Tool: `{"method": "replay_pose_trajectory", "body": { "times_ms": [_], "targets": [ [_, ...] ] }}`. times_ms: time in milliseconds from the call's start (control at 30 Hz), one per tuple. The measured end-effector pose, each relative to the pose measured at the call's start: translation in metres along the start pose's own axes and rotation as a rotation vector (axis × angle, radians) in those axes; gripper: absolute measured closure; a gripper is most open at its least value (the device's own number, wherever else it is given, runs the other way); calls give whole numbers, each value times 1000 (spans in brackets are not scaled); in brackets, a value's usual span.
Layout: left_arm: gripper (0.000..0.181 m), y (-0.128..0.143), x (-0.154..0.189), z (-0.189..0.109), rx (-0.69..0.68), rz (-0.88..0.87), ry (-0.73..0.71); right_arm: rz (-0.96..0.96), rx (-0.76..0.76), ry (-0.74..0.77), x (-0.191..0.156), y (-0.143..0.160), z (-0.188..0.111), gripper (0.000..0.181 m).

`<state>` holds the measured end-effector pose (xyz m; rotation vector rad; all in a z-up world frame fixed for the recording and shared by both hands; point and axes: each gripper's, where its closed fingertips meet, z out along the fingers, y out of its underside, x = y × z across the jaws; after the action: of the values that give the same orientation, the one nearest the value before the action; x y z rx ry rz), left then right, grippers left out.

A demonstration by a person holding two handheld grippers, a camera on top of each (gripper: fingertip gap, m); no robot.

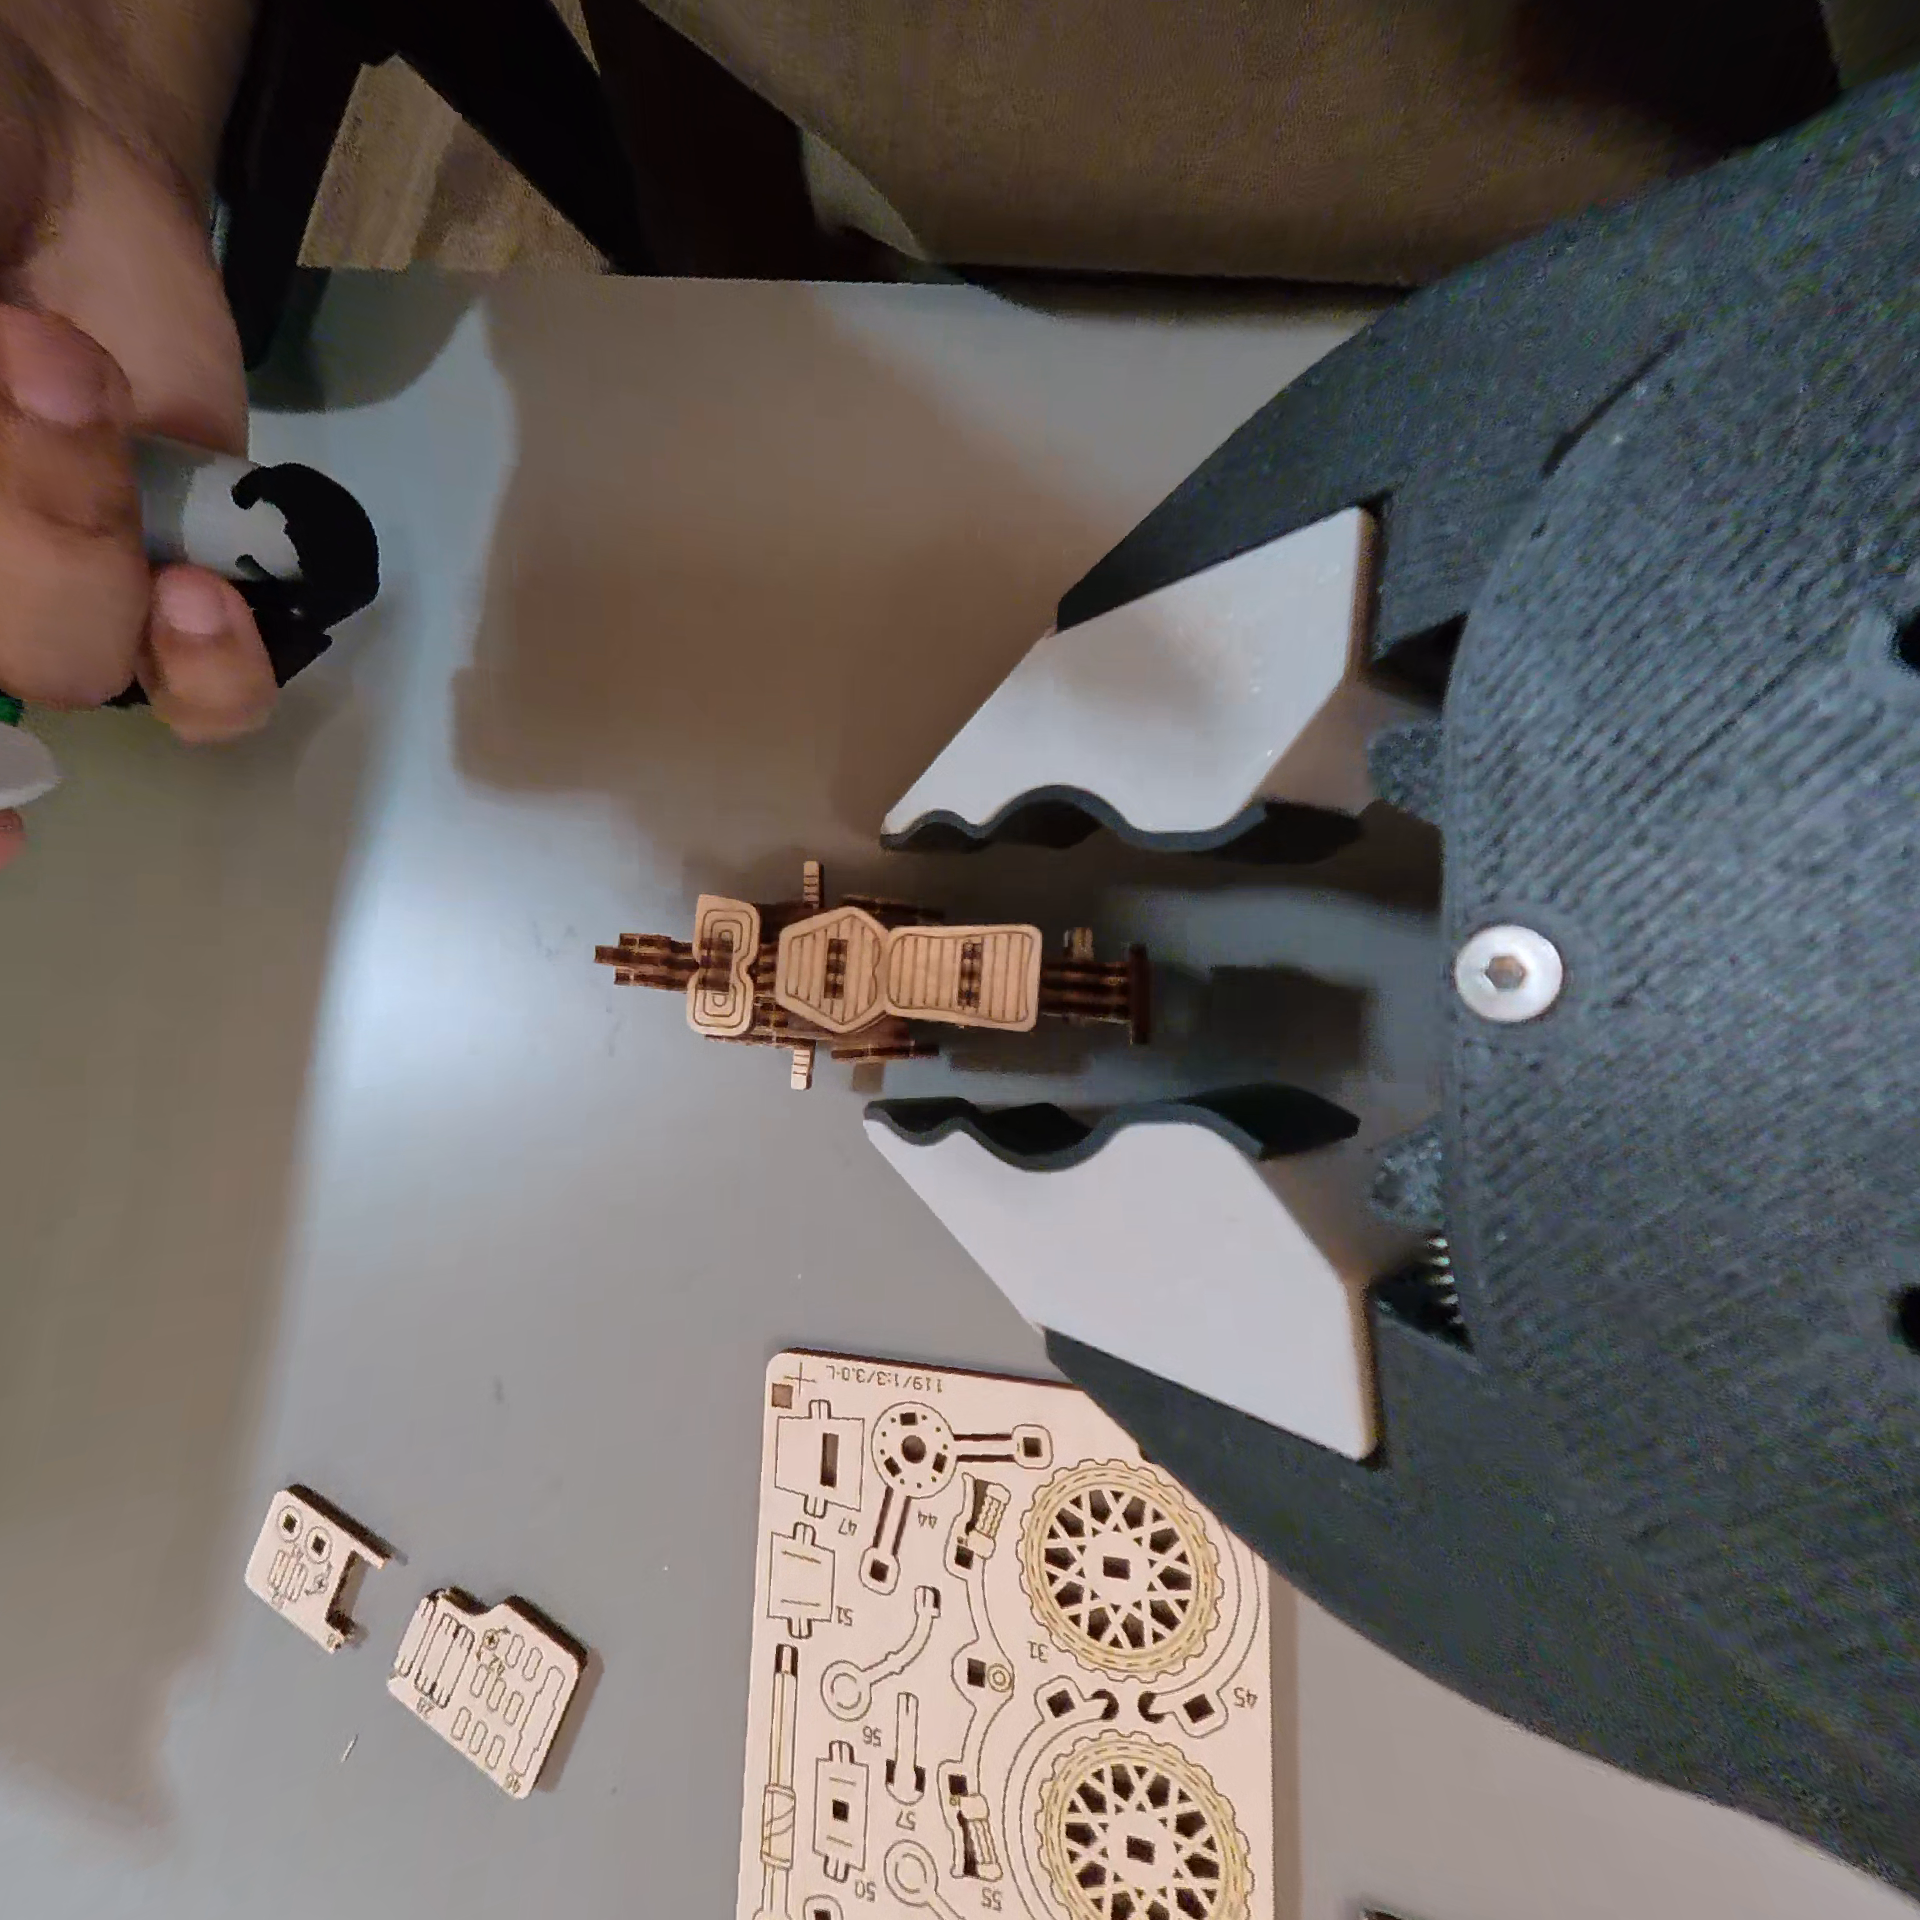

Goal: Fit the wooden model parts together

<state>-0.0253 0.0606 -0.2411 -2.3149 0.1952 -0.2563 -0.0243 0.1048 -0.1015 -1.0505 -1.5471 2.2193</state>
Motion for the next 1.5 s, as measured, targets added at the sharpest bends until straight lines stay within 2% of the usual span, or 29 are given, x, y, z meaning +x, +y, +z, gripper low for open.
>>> {"method": "replay_pose_trajectory", "body": {
  "times_ms": [233,300,367,500,600,733,900,1500],
  "targets": [
    [136,2,-7,-4,30,-6,-92,-61,-143,113,13,20,1,129],
    [136,3,-7,-4,29,-6,-100,-73,-214,191,19,33,-1,135],
    [136,5,-7,-3,13,-3,-107,-103,-286,272,22,46,-3,151],
    [137,9,-5,1,-24,65,-151,-214,-475,372,15,84,-6,172],
    [140,8,-4,1,-20,102,-171,-257,-621,402,10,113,-8,176],
    [142,8,-3,1,-22,96,-158,-308,-758,438,15,136,-11,171],
    [150,9,-5,2,-31,66,-143,-302,-789,448,19,145,-9,164],
    [151,9,-5,2,-30,53,-134,-303,-807,423,21,148,-3,163]
  ]
}}
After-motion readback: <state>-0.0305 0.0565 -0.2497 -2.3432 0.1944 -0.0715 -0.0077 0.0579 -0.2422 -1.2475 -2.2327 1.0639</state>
